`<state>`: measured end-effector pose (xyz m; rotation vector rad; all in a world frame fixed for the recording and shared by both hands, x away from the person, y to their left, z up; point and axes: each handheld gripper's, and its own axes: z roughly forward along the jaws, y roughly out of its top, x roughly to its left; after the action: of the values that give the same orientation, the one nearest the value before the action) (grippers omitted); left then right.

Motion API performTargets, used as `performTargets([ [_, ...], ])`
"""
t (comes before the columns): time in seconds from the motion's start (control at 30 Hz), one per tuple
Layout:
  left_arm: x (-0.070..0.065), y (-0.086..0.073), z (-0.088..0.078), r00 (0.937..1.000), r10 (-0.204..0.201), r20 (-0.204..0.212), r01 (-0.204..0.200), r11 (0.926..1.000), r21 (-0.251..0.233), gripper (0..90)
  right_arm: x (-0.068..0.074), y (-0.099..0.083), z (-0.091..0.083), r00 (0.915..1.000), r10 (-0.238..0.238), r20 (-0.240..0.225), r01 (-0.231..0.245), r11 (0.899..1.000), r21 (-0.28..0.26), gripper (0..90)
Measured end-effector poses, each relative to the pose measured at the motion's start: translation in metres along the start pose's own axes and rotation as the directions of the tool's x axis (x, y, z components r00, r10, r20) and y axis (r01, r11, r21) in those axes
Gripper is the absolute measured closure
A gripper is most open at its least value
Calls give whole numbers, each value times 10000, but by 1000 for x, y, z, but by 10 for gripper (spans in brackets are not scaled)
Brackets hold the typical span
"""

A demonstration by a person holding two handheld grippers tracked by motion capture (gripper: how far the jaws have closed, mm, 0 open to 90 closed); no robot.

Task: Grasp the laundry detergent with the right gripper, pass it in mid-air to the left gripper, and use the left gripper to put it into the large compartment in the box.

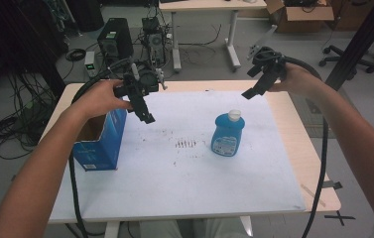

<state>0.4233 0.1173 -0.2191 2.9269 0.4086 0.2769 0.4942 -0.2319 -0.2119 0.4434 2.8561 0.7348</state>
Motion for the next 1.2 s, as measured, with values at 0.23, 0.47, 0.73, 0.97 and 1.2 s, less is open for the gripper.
performTargets([
  [0.23, -3, 0, -2, 10000, -28, -36, 28, 10000, -28, 54, 2, -5, -9, 10000, 73, 27, -73, 10000, -37, 47],
  [0.47, -3, 0, -2, 10000, -8, -54, 8, 10000, -44, 53, 5, -12, -17, 9998, 159, 79, -159, 9999, -68, 44],
  [0.73, -5, 1, -3, 10000, 68, -32, -68, 10000, -69, 53, 14, -24, -24, 9998, 150, 89, -149, 9998, -149, 43],
  [0.97, -5, 2, -4, 9999, 94, -100, -95, 9999, -91, 53, 21, -36, -24, 9998, 199, 69, -198, 9997, -151, 42],
  [1.2, -6, 3, -3, 9999, 79, -94, -80, 9999, -109, 53, 28, -48, -21, 9997, 230, 7, -230, 9992, -317, 42],
])
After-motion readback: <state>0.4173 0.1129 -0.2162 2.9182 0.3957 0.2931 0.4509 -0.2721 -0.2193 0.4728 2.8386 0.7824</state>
